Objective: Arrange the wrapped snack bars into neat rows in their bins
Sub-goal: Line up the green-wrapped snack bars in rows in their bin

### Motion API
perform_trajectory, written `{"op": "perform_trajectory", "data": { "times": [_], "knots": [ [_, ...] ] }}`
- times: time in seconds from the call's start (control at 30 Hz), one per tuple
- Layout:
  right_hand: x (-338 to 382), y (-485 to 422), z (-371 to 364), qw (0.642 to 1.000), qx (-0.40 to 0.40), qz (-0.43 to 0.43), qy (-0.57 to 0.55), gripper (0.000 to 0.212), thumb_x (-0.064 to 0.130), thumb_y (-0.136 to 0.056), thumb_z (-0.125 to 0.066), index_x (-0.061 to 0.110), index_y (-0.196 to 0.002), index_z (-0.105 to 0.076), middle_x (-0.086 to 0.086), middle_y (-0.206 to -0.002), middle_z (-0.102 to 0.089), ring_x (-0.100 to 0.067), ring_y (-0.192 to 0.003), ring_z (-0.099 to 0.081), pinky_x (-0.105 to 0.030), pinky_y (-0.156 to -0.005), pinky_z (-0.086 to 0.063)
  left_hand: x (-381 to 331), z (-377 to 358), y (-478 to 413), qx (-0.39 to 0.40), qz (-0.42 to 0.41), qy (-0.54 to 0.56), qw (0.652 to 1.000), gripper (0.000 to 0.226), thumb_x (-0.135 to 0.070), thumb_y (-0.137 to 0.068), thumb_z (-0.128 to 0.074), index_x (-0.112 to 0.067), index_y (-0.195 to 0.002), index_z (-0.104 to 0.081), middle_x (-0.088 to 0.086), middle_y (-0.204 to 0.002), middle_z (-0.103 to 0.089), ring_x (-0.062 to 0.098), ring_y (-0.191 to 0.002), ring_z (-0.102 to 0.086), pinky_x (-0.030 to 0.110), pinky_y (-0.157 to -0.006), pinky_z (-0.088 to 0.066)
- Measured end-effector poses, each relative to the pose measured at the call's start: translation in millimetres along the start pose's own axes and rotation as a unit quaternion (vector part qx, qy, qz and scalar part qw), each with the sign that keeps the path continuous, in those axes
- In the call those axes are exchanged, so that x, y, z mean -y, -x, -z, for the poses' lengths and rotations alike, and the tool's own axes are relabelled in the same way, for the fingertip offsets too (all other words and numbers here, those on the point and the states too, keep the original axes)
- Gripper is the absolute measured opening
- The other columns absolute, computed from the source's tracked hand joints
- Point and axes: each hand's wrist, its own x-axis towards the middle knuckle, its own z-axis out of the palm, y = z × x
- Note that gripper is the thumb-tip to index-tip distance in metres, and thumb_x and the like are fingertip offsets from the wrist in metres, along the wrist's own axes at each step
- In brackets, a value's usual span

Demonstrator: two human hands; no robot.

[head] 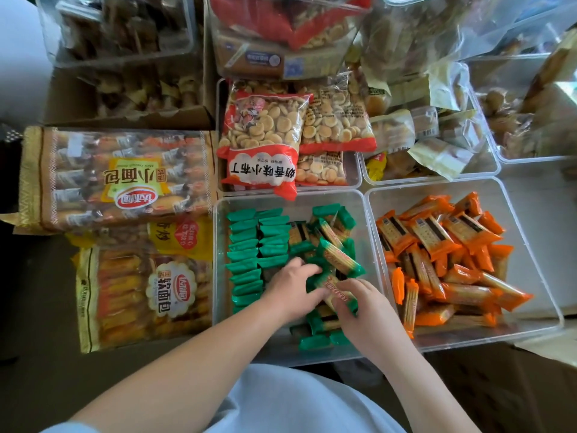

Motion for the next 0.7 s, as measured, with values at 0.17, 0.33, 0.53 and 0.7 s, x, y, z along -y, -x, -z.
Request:
{"op": "perform_trajectory", "data": {
  "times": [0.17, 0.33, 0.53, 0.7],
  "knots": [
    [0.6, -8.9, -12.2, 0.998, 0.042, -0.027, 0.029, 0.030, 0.017, -0.101, -0.054, 0.023, -0.130, -0.062, 0.000, -0.127, -0.064, -0.021, -0.108, -0.064, -0.032, -0.087, -0.057, -6.3, -8.0, 5.1, -0.019, 0.044, 0.148, 0.988, 0.050, -0.055, -0.079, -0.079, -0.034, -0.124, -0.069, -0.010, -0.122, -0.070, 0.013, -0.115, -0.065, 0.033, -0.101, -0.054],
    [4.1, -6.3, -9.3, 0.997, 0.026, -0.060, 0.036, 0.036, 0.031, -0.099, -0.063, 0.028, -0.133, -0.052, 0.002, -0.125, -0.054, -0.019, -0.100, -0.061, -0.032, -0.081, -0.059, -13.4, -4.2, 15.8, 0.011, 0.053, 0.242, 0.969, 0.029, -0.041, -0.077, -0.085, -0.036, -0.100, -0.069, -0.012, -0.099, -0.074, 0.007, -0.093, -0.068, 0.036, -0.093, -0.059],
    [13.3, 6.4, 8.0, 0.999, 0.002, -0.044, -0.015, 0.054, 0.041, -0.091, -0.074, 0.032, -0.138, -0.049, 0.010, -0.120, -0.053, -0.010, -0.099, -0.059, -0.031, -0.081, -0.060, -19.9, 9.1, 46.1, -0.004, 0.081, 0.336, 0.938, 0.029, -0.041, -0.072, -0.091, -0.026, -0.094, -0.079, -0.004, -0.088, -0.079, 0.008, -0.080, -0.069, 0.037, -0.085, -0.060],
    [28.8, 6.2, 30.8, 0.997, -0.052, -0.055, -0.010, 0.069, 0.039, -0.089, -0.077, 0.028, -0.149, -0.046, 0.007, -0.132, -0.048, -0.012, -0.110, -0.056, -0.029, -0.085, -0.057, -10.1, 36.1, 73.0, -0.103, 0.079, 0.262, 0.956, 0.025, -0.031, -0.075, -0.092, -0.025, -0.092, -0.074, -0.009, -0.092, -0.073, 0.011, -0.088, -0.068, 0.027, -0.080, -0.056]
  ]
}}
